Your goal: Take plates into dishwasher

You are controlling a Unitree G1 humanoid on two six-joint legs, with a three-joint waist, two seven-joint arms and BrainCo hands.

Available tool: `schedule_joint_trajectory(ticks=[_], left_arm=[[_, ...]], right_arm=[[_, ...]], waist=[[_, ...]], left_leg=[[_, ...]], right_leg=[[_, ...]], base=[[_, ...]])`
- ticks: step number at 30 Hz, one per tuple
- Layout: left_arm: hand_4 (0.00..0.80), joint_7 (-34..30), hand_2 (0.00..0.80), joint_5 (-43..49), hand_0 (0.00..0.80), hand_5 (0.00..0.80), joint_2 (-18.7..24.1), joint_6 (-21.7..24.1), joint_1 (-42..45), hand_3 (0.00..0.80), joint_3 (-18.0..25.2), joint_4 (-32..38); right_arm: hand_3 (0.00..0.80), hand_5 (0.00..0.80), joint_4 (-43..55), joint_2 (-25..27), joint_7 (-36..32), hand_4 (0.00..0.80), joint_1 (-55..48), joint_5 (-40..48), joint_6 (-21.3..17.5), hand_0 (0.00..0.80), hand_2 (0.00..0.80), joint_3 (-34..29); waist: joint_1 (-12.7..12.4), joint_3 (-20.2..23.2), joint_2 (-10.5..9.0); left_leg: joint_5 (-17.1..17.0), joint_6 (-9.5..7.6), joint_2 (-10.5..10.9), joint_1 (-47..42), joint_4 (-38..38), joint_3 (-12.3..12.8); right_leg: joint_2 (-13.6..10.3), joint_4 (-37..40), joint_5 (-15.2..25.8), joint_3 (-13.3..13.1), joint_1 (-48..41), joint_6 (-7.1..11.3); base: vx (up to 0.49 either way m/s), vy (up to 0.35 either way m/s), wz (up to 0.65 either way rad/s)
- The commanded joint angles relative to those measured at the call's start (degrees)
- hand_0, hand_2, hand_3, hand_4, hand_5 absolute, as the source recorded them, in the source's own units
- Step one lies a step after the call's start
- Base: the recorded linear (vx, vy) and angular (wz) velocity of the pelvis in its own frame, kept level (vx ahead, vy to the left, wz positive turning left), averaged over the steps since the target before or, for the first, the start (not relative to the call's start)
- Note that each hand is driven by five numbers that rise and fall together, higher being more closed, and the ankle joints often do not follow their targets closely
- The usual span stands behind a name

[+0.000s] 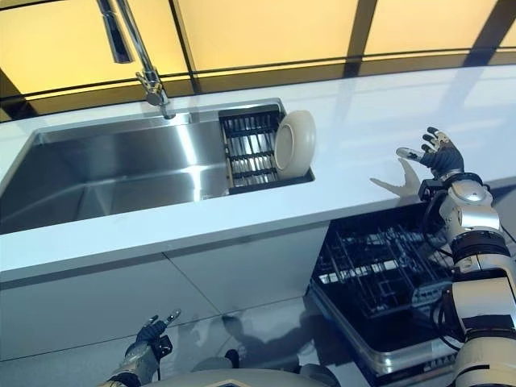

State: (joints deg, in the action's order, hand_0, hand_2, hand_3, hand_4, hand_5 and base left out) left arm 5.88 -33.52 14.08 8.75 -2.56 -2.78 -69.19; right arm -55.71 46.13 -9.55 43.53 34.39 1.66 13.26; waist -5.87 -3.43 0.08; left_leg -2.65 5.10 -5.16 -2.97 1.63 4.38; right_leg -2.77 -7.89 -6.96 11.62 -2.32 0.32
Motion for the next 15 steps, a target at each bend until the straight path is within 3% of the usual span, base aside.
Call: schedule_joint_trajectory(ticks=[1, 15], left_arm=[[0.000, -1.22, 0.000, -2.29, 0.000, 0.000, 2.24, 1.53, -2.62, 0.000, -1.92, -2.35], [0.000, -2.70, 0.000, -1.56, 0.000, 0.000, 3.38, 1.72, 0.01, 0.000, -1.04, -2.93]], right_arm=[[0.000, 0.000, -4.24, 1.04, -1.36, 0.000, 9.92, 0.01, -0.47, 0.000, 0.000, 3.13], [0.000, 0.000, -8.05, -1.66, -2.41, 0.000, 15.48, -1.50, 2.26, 0.000, 0.000, 6.23]], waist=[[-2.21, 1.11, -4.32], [-5.27, 0.98, -4.52]], left_leg=[[-0.44, -0.54, 1.57, 0.83, 1.66, -0.25], [-0.41, -0.91, 1.63, -0.15, 3.07, -1.95]], right_leg=[[-3.92, 11.19, 7.60, -1.22, -4.96, 3.35], [-4.07, 11.81, 7.67, 1.13, -6.20, 3.44]], base=[[0.089, 0.008, 0.07], [0.055, 0.011, 0.10]])
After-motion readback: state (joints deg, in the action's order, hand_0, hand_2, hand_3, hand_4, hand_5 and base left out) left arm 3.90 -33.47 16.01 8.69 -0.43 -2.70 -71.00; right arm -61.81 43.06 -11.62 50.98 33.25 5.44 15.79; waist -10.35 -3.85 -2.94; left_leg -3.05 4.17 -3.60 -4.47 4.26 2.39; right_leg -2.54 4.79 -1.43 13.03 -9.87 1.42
